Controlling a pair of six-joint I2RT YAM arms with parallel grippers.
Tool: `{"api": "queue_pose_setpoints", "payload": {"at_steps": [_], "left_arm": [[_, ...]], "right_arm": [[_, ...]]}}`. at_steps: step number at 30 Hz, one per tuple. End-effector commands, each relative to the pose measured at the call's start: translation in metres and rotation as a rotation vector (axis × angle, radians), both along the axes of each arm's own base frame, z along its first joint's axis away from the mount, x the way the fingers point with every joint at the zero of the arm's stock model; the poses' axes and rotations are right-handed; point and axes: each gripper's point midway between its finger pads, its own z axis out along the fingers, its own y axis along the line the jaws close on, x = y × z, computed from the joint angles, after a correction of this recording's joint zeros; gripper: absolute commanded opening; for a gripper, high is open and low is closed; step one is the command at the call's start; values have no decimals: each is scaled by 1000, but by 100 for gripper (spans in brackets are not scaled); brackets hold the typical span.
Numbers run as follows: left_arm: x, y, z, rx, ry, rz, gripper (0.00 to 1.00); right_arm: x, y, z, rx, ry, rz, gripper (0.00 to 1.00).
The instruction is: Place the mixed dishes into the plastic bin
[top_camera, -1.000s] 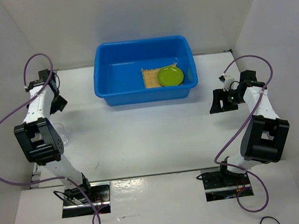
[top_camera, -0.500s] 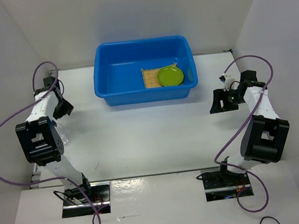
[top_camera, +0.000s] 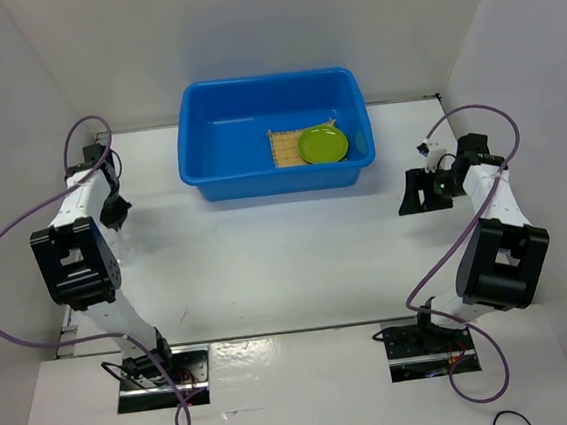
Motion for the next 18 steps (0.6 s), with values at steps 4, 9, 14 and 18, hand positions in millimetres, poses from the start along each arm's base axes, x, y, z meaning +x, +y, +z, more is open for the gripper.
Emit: {"api": "queue_pose_setpoints", "payload": {"at_steps": [4, 9, 14, 18], "left_arm": [[65, -28, 146, -34, -419, -106, 0], [112, -105, 254, -195, -786, -433, 0], [137, -211, 273, -182, -773, -803, 0], [147, -278, 244, -144, -614, -968, 0]], "right_arm": [[4, -1, 5, 14, -21, 5, 75], [0, 2, -12, 65, 40, 28, 75], [-2, 6, -15, 85, 49, 47, 75], [-2, 3, -15, 82, 45, 45, 75]]}}
